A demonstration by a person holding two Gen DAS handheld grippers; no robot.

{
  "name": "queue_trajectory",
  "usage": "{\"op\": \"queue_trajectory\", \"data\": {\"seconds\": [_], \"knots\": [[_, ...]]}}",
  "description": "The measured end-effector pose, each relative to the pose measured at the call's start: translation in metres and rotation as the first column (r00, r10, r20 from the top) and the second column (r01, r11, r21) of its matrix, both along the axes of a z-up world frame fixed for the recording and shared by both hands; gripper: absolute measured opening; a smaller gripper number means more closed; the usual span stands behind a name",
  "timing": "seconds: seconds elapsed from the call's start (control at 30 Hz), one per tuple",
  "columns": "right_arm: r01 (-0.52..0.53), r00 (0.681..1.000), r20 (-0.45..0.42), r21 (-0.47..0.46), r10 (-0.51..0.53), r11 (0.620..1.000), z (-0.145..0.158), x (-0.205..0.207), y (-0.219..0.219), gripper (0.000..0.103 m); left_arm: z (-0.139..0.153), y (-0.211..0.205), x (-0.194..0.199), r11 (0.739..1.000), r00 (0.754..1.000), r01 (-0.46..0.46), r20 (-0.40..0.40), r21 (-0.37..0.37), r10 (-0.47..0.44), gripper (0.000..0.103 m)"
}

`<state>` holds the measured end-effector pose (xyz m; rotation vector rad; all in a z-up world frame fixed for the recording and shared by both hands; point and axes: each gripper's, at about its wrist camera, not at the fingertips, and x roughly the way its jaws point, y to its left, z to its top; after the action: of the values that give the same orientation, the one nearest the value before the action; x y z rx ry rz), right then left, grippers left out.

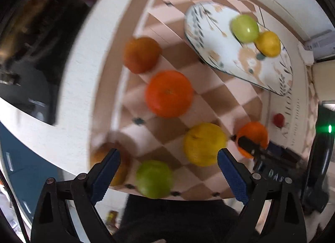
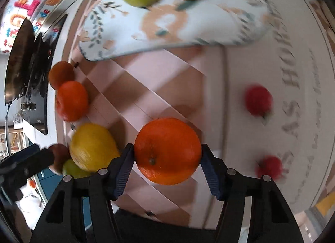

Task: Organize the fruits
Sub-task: 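Grasp a large yellow citrus with the left tool while the right tool grasps an orange, then carry both fruits onto the white plate and open both tools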

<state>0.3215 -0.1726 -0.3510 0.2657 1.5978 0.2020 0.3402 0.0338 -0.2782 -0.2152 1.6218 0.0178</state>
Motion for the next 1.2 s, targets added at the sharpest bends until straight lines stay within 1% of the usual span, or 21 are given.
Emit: {"op": "queue_trajectory", "data": {"seconds": [0.07,0.17,0.2,0.23,0.3,0.33,0.43,0.57,0.73,0.83,0.97,1.0,1.1,1.2], "knots": [[0.033,0.999,-0.014,0.018,-0.033,0.999,-0.003,-0.011,-0.016,0.065,-0.014,-0.003,0.003,0.997,0.998,-0.041,-0.053,-0.070,0.037,0.094],[0.068,0.998,-0.021,0.025,-0.067,0.997,-0.004,-0.019,-0.031,0.065,-0.032,-0.010,0.006,0.986,0.992,-0.086,-0.106,-0.145,0.071,0.094],[0.080,0.997,-0.022,0.028,-0.079,0.996,-0.005,-0.021,-0.035,0.065,-0.036,-0.012,0.007,0.983,0.991,-0.089,-0.115,-0.163,0.071,0.092],[0.088,0.996,-0.022,0.030,-0.088,0.996,-0.005,-0.023,-0.037,0.065,-0.040,-0.015,0.008,0.981,0.990,-0.088,-0.122,-0.172,0.068,0.089],[0.098,0.995,-0.021,0.029,-0.097,0.995,-0.006,-0.023,-0.040,0.065,-0.047,-0.024,0.012,0.981,0.990,-0.073,-0.133,-0.179,0.049,0.072],[0.103,0.995,-0.020,0.028,-0.102,0.994,-0.006,-0.023,-0.039,0.065,-0.049,-0.029,0.014,0.986,0.991,-0.055,-0.130,-0.157,0.035,0.069],[0.117,0.993,-0.023,0.032,-0.116,0.993,-0.006,-0.025,-0.042,0.065,-0.052,-0.037,0.020,0.993,0.995,-0.017,-0.098,-0.120,0.005,0.069],[0.128,0.992,-0.027,0.039,-0.127,0.991,-0.004,-0.027,-0.049,0.065,-0.057,-0.048,0.028,0.997,0.997,0.037,-0.071,-0.066,-0.042,0.062],[0.124,0.992,-0.038,0.037,-0.123,0.992,-0.004,-0.024,-0.052,0.066,-0.057,-0.057,0.031,0.995,0.995,0.095,-0.035,-0.024,-0.096,0.062],[0.120,0.992,-0.042,0.033,-0.119,0.992,-0.006,-0.022,-0.048,0.066,-0.057,-0.062,0.032,0.993,0.993,0.113,-0.030,-0.018,-0.114,0.062],[0.107,0.993,-0.047,0.020,-0.106,0.994,-0.008,-0.020,-0.042,0.067,-0.064,-0.071,0.034,0.992,0.991,0.121,-0.046,-0.043,-0.123,0.062],[0.103,0.994,-0.048,0.016,-0.102,0.995,-0.009,-0.020,-0.041,0.067,-0.065,-0.073,0.033,0.991,0.990,0.130,-0.046,-0.040,-0.131,0.062],[0.088,0.995,-0.055,0.006,-0.087,0.996,-0.009,-0.020,-0.039,0.067,-0.062,-0.084,0.032,0.984,0.984,0.176,-0.027,0.004,-0.176,0.061],[0.087,0.994,-0.065,0.008,-0.087,0.996,-0.010,-0.019,-0.038,0.066,-0.060,-0.092,0.033,0.983,0.983,0.182,-0.026,-0.007,-0.182,0.060]]}}
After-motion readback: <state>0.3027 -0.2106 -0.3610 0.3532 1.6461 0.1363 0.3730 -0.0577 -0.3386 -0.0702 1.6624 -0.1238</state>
